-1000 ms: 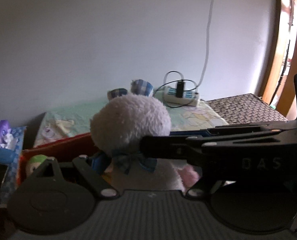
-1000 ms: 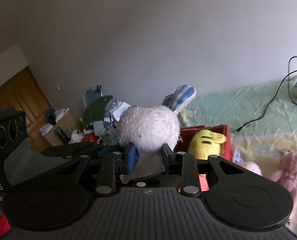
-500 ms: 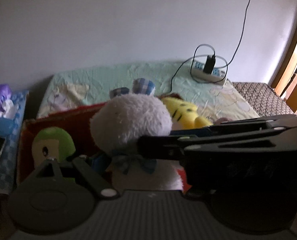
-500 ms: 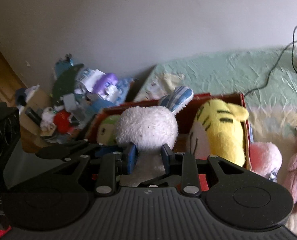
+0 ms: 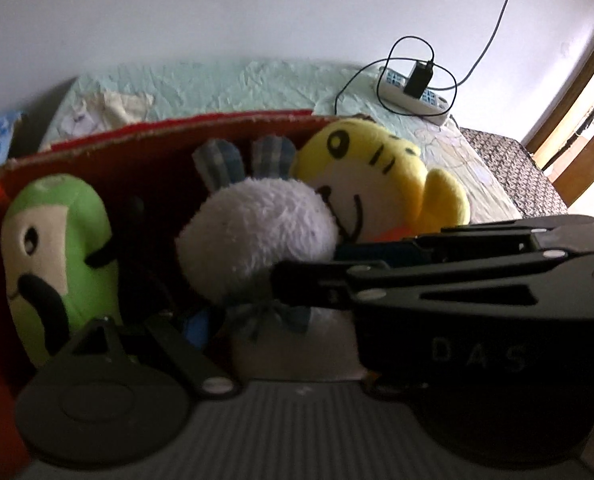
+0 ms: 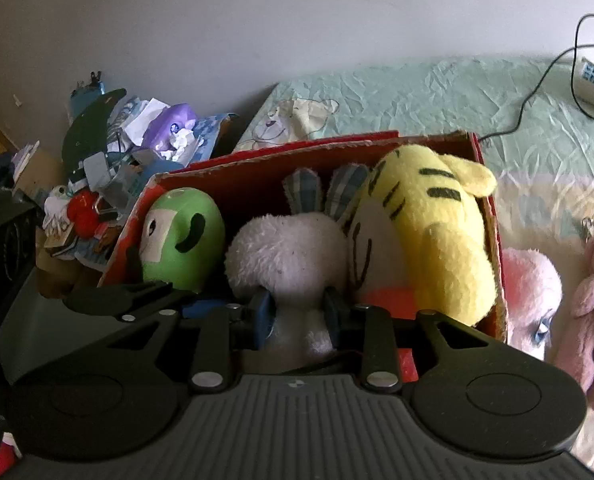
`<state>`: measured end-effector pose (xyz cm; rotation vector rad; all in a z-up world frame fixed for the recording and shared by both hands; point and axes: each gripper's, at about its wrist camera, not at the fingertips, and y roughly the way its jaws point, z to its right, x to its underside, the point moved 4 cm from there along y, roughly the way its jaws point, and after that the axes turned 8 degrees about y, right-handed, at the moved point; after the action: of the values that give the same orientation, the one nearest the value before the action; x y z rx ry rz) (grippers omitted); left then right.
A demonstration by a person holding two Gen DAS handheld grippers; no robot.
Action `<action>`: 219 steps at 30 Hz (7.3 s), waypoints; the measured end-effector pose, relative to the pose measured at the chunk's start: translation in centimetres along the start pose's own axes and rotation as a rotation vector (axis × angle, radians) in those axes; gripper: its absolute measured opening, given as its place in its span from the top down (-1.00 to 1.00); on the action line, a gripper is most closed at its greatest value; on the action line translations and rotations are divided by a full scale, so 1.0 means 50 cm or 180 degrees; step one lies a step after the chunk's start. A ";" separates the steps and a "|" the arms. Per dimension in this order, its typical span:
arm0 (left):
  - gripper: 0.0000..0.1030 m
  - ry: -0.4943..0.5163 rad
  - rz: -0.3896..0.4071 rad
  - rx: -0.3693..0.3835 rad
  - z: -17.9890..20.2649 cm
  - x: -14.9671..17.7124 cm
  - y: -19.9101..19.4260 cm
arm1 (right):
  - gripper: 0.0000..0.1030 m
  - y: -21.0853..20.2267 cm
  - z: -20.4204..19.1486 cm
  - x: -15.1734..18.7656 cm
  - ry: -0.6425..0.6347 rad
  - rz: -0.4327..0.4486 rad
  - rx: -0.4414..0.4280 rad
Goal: Organize objects
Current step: 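Carry the white bunny plush over the red box and lower it in, then press the white bunny down beside the tiger plush and open the right gripper, then move the right gripper out of the box to the pink teddy bear, then grasp the pink teddy bear by its head with the right gripper and lift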
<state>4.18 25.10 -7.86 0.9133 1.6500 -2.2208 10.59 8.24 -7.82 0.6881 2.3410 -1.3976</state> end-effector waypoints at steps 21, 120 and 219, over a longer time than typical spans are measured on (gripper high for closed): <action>-0.68 0.0085 -0.0248 -0.0082 0.000 -0.011 0.027 | 0.35 0.005 0.040 0.012 0.0407 0.0165 -0.0272; -0.99 0.0181 -0.0347 -0.0727 0.042 0.002 0.014 | 0.37 -0.080 0.066 0.058 0.0619 0.0789 -0.0570; -0.77 0.0895 -0.0218 -0.0082 0.395 -0.079 0.317 | 0.39 -0.110 0.596 0.044 0.1903 0.0657 -0.1125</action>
<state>8.77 0.76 -14.45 1.2274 1.8490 -2.1897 6.70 -19.81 -18.82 1.3269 2.7452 -0.7183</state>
